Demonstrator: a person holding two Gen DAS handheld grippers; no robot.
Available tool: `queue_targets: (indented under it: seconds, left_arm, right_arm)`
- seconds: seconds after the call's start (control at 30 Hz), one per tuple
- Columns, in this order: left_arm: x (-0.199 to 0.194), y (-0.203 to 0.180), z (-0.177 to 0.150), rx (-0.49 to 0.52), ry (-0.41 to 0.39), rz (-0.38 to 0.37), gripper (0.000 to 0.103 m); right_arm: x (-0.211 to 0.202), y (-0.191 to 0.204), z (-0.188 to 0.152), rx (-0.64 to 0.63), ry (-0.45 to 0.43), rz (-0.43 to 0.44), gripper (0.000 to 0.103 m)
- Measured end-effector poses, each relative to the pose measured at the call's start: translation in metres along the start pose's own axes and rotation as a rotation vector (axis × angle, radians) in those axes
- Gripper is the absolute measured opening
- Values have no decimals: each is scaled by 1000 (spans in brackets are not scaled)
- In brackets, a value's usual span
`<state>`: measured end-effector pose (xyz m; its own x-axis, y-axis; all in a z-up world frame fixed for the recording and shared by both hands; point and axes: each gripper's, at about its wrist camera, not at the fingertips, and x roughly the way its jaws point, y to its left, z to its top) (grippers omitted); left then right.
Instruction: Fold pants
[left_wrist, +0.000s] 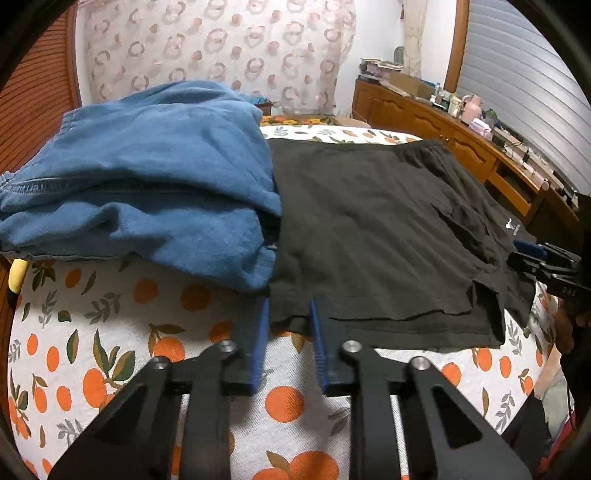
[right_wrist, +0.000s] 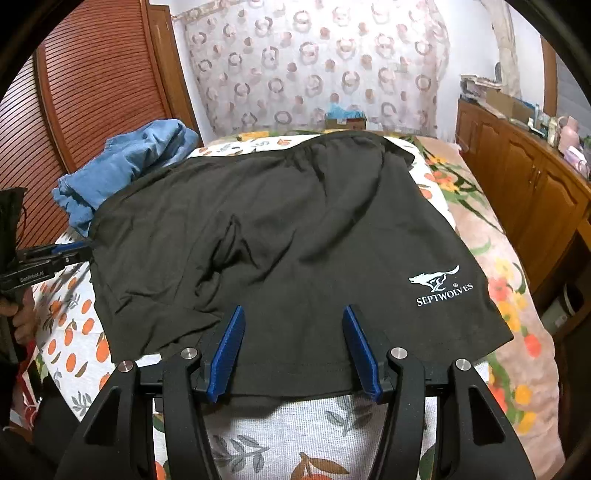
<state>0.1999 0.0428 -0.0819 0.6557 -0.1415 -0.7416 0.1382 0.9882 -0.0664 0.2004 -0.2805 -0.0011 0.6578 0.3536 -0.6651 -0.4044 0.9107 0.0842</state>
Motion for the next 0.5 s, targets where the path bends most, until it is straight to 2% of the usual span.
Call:
queue_targets:
  seconds: [0.1, 0.3, 0.5]
  left_arm:
    - [-2, 2, -1, 0, -6, 13, 6]
    - [-32, 8, -5, -11, -89, 49, 4]
    - [-52, 19, -7, -32, -109, 68, 4]
  right_arm:
    - [0, 1, -3, -6, -11, -7, 58]
    - [0, 0, -8, 10, -26, 15, 58]
    - [1, 0, -8, 26, -31, 24, 58]
